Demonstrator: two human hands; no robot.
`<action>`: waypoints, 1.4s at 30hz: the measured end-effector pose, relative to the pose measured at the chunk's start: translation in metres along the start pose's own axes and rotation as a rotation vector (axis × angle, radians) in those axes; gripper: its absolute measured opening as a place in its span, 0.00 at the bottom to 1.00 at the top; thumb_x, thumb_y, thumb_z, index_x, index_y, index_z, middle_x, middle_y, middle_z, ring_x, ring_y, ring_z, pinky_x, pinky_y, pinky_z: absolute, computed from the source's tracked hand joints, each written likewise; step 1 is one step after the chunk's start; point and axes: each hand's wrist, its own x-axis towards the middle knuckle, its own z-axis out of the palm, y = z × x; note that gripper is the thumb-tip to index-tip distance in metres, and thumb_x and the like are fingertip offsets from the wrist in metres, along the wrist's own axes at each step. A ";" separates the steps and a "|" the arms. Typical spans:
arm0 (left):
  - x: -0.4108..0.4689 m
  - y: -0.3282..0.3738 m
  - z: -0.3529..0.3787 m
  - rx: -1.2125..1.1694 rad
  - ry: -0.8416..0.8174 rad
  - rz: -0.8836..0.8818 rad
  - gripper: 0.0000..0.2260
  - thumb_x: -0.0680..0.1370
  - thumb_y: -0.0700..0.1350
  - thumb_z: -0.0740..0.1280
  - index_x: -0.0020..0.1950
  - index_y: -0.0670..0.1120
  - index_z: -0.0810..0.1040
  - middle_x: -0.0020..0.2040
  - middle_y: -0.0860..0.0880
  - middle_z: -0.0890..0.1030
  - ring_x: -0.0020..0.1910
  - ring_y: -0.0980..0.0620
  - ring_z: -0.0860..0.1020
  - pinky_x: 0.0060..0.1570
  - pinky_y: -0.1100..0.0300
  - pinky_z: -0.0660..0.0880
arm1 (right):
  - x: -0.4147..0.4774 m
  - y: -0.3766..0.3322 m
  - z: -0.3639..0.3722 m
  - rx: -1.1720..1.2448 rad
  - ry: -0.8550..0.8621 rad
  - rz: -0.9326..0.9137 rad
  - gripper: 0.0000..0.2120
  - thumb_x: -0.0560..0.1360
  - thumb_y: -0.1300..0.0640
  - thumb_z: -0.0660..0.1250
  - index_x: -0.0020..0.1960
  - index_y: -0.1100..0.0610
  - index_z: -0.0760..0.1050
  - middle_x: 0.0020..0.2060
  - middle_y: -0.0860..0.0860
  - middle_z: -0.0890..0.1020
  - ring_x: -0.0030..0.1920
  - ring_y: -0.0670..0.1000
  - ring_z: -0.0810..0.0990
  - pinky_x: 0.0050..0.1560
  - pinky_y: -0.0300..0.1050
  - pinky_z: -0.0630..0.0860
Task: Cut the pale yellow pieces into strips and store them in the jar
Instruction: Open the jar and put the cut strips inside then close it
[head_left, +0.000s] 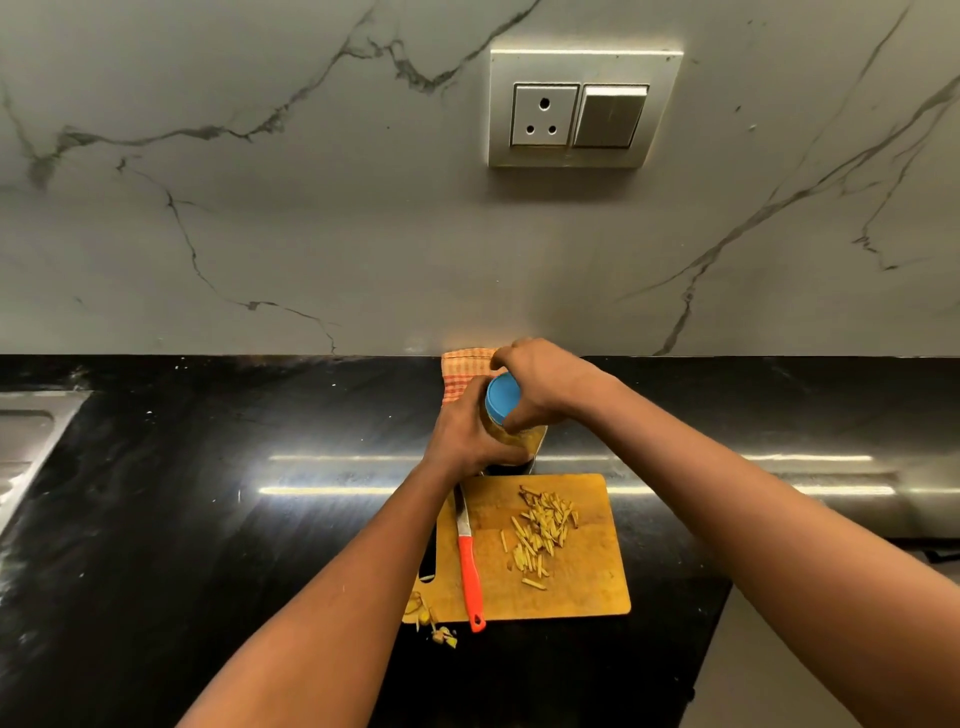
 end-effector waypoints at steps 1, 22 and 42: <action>0.001 0.000 0.000 -0.007 -0.003 0.005 0.42 0.58 0.55 0.81 0.67 0.54 0.66 0.57 0.54 0.77 0.54 0.53 0.77 0.53 0.56 0.79 | -0.001 0.001 0.002 0.001 0.009 0.025 0.34 0.63 0.47 0.78 0.65 0.55 0.71 0.56 0.53 0.76 0.52 0.52 0.77 0.51 0.46 0.80; -0.008 -0.004 0.004 0.008 -0.057 0.069 0.43 0.60 0.56 0.82 0.70 0.56 0.67 0.64 0.56 0.74 0.63 0.54 0.73 0.60 0.58 0.73 | -0.065 0.113 0.100 0.868 0.401 0.455 0.31 0.57 0.50 0.83 0.56 0.48 0.74 0.52 0.45 0.79 0.52 0.47 0.80 0.49 0.42 0.81; -0.051 0.005 -0.004 -0.124 0.114 -0.080 0.46 0.54 0.59 0.82 0.69 0.50 0.72 0.59 0.53 0.79 0.56 0.57 0.78 0.55 0.60 0.79 | -0.093 0.090 0.124 0.530 0.454 0.357 0.31 0.65 0.49 0.79 0.65 0.48 0.72 0.59 0.47 0.76 0.56 0.46 0.76 0.52 0.45 0.79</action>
